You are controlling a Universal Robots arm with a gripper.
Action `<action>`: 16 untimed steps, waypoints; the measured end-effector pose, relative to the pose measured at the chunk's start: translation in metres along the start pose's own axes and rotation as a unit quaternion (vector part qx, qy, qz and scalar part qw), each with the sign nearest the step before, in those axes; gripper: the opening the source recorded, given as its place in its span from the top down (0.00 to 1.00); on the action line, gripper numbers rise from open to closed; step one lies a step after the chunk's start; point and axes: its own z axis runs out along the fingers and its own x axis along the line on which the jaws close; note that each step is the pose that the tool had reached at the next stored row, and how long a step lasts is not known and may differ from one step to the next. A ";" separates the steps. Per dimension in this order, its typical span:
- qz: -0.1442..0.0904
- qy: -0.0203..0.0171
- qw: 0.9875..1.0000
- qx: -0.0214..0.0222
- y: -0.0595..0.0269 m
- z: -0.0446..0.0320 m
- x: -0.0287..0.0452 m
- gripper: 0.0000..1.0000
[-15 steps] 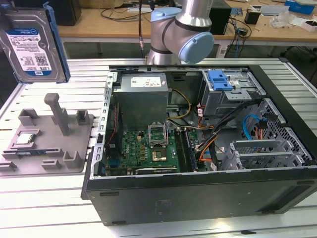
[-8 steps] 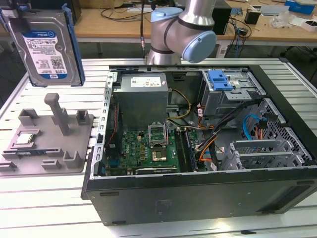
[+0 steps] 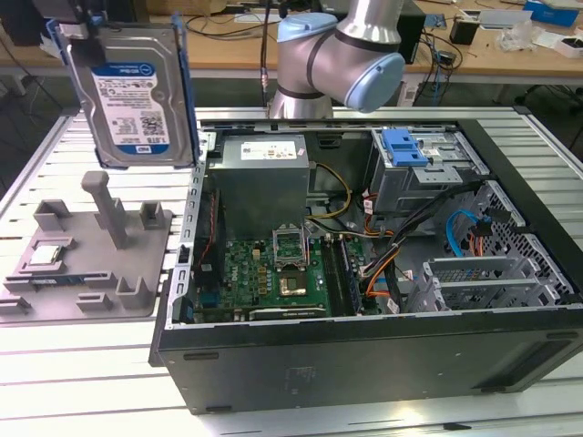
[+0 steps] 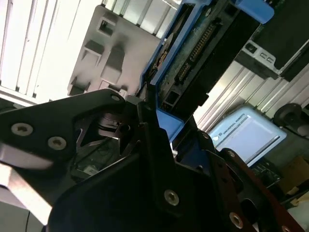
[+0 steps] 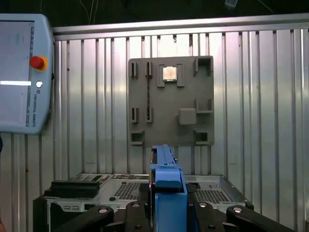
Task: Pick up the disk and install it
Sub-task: 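Pick up the disk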
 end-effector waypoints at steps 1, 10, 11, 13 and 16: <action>0.000 0.000 1.000 0.000 -0.0052 -0.0003 0.0021 0.64; 0.000 0.000 1.000 -0.005 -0.0591 -0.0029 0.0225 0.64; -0.001 0.000 1.000 -0.006 -0.0652 -0.0031 0.0249 0.64; -0.001 0.000 1.000 -0.007 -0.0764 -0.0036 0.0291 0.64; -0.001 0.000 1.000 -0.008 -0.0874 -0.0039 0.0331 0.64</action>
